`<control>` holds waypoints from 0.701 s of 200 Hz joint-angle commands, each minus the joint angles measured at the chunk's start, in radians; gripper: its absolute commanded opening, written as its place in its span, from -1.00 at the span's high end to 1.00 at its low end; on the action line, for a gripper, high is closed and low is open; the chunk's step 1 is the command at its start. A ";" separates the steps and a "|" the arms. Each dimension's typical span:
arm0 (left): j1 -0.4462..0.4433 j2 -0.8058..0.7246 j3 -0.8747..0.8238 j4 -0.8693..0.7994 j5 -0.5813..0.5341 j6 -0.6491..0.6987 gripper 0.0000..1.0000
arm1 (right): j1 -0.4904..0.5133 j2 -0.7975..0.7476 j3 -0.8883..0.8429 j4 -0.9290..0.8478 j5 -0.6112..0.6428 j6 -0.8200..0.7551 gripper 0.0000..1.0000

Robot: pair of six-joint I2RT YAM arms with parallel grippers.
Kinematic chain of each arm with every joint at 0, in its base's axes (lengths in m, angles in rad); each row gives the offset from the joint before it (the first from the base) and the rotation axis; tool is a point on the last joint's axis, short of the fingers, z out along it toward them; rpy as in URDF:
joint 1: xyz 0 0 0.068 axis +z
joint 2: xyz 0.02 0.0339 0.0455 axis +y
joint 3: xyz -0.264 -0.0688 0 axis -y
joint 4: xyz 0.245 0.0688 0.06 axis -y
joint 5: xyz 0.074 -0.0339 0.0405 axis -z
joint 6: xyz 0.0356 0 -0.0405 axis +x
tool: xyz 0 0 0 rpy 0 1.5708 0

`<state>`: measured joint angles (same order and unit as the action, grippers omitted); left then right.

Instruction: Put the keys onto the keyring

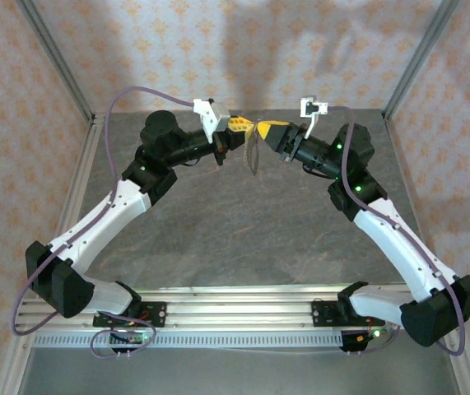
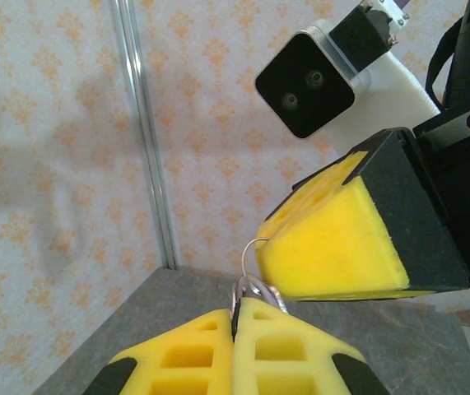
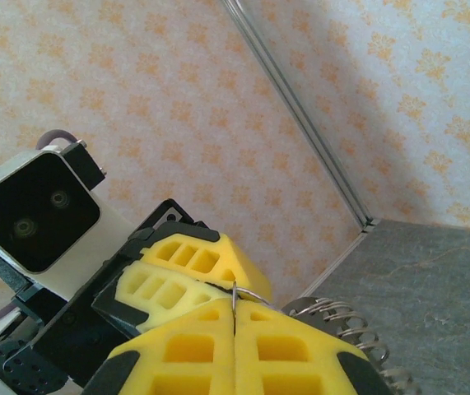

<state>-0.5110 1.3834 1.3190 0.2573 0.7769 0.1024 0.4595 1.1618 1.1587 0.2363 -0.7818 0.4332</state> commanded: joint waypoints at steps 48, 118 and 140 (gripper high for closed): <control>-0.014 -0.009 0.031 0.023 0.007 0.019 1.00 | 0.009 0.016 0.047 0.004 -0.018 -0.031 1.00; -0.020 -0.024 0.023 0.037 -0.001 0.021 1.00 | -0.003 0.045 0.031 -0.074 0.036 -0.075 1.00; -0.021 -0.029 0.020 0.035 -0.001 0.023 1.00 | -0.023 0.046 0.013 -0.063 0.036 -0.059 1.00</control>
<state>-0.5156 1.3834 1.3190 0.2535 0.7517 0.1055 0.4572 1.1984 1.1755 0.1715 -0.7670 0.3805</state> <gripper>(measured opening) 0.043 0.044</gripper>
